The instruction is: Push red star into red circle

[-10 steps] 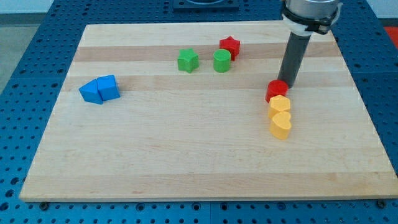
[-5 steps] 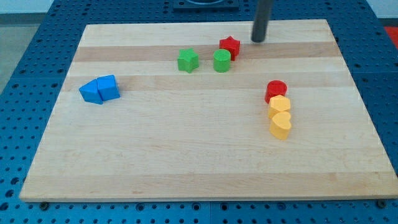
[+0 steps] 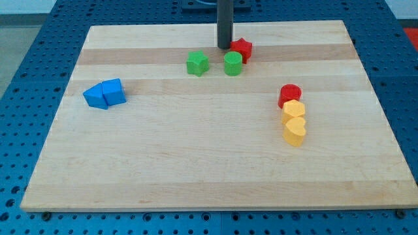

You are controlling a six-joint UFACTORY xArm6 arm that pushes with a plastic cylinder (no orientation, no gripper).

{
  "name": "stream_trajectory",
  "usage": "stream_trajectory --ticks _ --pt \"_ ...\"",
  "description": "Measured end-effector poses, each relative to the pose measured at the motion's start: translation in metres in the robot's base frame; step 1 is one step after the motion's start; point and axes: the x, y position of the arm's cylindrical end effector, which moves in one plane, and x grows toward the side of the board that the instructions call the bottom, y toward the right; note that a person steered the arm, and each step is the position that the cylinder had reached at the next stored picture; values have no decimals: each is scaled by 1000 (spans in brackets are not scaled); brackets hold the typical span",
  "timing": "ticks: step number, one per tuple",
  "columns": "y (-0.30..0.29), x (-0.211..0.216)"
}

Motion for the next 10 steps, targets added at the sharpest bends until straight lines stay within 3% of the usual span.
stream_trajectory --ticks 4,10 --pt "59 13" --pt "54 70"
